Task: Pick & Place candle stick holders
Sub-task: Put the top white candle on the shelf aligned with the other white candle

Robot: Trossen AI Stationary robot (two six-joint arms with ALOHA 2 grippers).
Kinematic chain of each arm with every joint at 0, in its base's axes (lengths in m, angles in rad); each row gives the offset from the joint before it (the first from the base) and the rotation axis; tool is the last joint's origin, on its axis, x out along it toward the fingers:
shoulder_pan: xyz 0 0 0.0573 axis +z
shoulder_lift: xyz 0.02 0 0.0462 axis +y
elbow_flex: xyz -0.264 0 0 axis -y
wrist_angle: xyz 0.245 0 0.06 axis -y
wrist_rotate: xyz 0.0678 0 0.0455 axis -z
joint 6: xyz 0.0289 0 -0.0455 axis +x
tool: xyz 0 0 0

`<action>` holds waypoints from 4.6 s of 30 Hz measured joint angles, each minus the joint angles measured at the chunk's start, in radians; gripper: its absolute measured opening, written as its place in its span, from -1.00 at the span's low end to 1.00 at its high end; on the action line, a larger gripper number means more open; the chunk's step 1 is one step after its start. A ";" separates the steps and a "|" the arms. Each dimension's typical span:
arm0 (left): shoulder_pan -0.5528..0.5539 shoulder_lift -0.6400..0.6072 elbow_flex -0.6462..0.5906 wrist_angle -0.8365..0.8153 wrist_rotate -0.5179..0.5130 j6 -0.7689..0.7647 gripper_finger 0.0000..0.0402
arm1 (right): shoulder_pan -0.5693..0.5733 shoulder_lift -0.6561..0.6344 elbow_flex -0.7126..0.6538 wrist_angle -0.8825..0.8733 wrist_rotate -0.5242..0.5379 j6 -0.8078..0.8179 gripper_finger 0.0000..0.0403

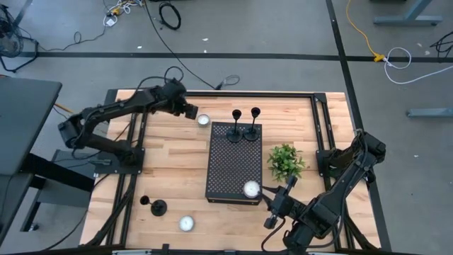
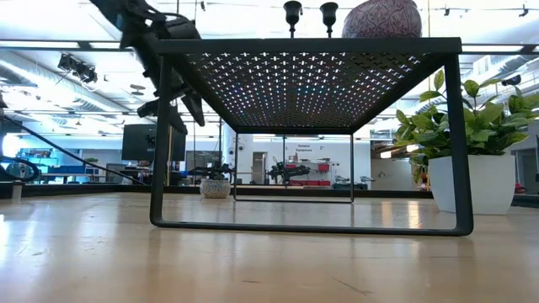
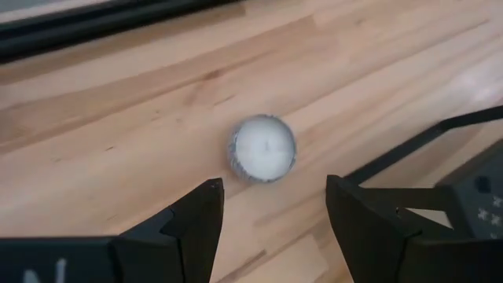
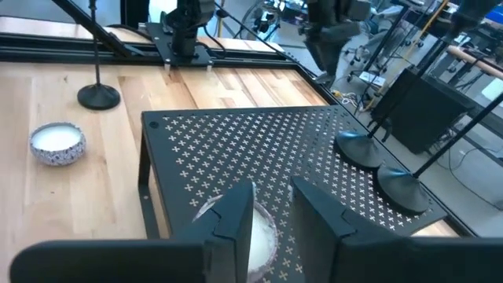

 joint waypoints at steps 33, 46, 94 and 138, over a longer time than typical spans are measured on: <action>0.009 0.471 0.267 -0.178 0.010 0.036 0.12 | 0.000 0.000 0.000 0.041 -0.028 -0.056 -0.57; -0.021 0.505 0.267 -0.156 -0.016 0.026 0.12 | 0.000 0.000 0.000 0.044 -0.028 -0.056 -0.57; -0.023 0.497 0.275 -0.167 0.028 0.082 0.12 | -0.039 0.000 0.000 0.063 -0.078 -0.088 -0.57; -0.040 0.529 0.264 -0.143 -0.009 0.083 -0.19 | -0.040 0.000 0.000 0.087 -0.104 -0.091 -0.57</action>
